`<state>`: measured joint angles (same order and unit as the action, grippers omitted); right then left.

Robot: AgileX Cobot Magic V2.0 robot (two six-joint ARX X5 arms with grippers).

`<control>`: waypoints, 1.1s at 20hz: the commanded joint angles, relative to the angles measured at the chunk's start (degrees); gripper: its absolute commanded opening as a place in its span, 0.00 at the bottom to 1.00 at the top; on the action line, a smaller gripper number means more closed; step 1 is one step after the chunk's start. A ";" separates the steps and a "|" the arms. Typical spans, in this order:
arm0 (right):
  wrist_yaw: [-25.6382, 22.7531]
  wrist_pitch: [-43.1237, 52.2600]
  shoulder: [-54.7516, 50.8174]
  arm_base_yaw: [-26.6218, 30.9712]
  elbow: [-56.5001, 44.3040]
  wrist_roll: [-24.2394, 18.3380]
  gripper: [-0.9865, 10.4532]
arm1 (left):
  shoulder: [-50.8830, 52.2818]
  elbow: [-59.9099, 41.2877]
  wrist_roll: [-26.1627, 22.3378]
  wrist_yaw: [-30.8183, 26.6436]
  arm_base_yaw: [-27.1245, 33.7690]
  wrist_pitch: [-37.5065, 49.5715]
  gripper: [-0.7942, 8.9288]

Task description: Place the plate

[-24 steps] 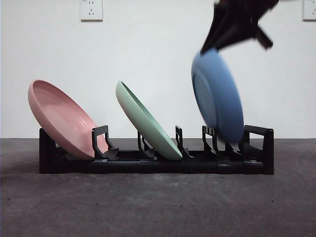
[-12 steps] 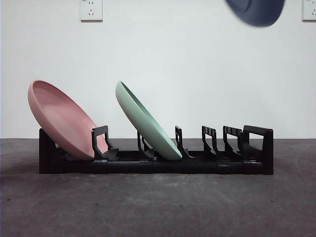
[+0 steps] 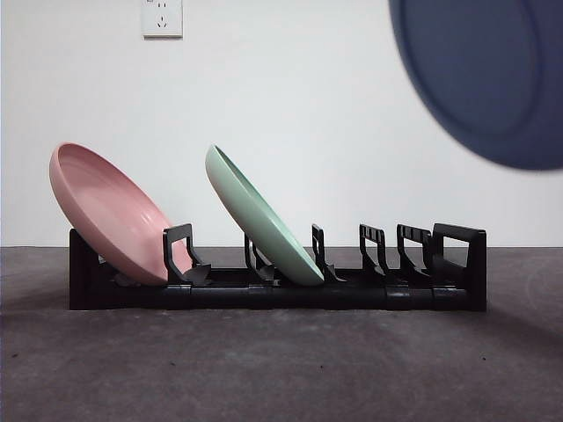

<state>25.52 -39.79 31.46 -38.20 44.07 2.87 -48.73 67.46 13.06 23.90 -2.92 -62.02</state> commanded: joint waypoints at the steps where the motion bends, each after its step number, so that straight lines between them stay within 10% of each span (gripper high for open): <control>1: -5.16 -1.16 4.15 -5.70 0.09 -5.66 0.10 | -0.31 1.38 -0.61 0.13 -0.11 -0.22 0.37; 10: -21.11 6.38 29.18 -26.34 0.92 -7.02 0.10 | -0.31 1.38 -0.66 0.13 -0.11 -0.13 0.37; 22: -25.81 14.32 50.10 -27.30 4.61 -14.75 0.10 | -0.31 1.38 -2.12 0.13 -0.09 -0.13 0.37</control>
<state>-0.08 -25.96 80.64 -64.77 47.66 -10.66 -48.73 67.46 11.68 23.90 -2.92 -62.65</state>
